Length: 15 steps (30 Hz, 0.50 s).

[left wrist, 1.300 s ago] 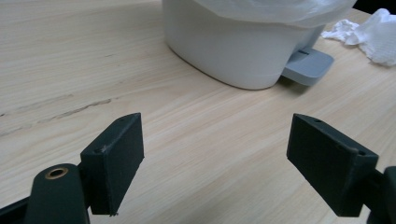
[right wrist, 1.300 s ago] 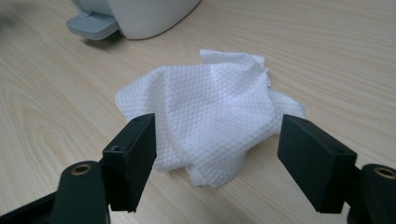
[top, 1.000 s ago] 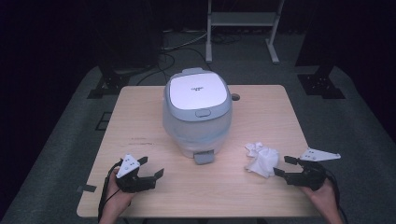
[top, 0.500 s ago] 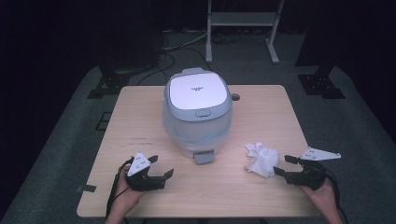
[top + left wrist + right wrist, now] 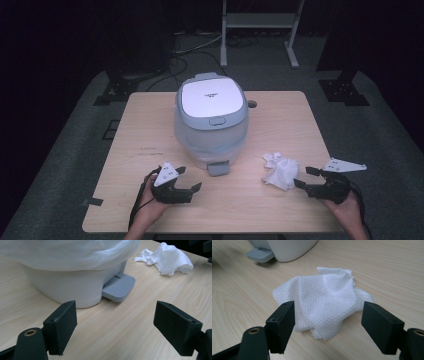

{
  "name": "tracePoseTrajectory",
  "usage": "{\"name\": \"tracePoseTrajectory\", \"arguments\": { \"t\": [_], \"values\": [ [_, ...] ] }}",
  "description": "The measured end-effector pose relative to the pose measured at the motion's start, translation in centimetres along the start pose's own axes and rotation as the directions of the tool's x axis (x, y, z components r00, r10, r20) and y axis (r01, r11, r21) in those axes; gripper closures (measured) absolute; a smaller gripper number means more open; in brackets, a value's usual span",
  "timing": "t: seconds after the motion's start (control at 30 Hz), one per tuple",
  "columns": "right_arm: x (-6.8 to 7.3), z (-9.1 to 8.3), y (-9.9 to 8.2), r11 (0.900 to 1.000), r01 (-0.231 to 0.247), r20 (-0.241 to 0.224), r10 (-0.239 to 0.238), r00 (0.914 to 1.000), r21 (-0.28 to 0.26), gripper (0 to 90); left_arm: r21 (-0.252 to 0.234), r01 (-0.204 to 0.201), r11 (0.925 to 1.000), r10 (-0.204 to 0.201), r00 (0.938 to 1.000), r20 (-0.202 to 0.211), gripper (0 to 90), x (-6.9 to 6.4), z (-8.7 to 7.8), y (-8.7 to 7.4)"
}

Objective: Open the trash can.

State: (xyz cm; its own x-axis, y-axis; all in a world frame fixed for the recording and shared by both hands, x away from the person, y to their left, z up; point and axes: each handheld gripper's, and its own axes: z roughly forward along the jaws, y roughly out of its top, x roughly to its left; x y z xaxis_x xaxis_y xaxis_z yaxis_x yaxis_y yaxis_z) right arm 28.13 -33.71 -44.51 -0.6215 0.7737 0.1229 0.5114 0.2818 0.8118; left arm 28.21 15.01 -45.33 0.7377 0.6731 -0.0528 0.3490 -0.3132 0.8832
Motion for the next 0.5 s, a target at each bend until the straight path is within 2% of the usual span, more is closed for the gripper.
{"name": "tracePoseTrajectory", "arguments": {
  "t": [0.17, 0.5],
  "values": [
    [0.0, 0.0, 0.0, 1.0, 0.004, -0.001, -0.004, 1.0, 0.004, 25.9, 0.0, -0.006, 1.0, 0.006, 0.9995, 0.031, 18.1, -0.5, 1.0, 0.2],
    [0.1, 0.1, 0.0, 0.9998, 0.018, -0.008, -0.018, 0.9998, 0.001, 25.9, 0.015, -0.027, 0.9995, 0.026, 0.9981, 0.055, 18.1, -1.2, 2.2, 0.8]
  ]
}}
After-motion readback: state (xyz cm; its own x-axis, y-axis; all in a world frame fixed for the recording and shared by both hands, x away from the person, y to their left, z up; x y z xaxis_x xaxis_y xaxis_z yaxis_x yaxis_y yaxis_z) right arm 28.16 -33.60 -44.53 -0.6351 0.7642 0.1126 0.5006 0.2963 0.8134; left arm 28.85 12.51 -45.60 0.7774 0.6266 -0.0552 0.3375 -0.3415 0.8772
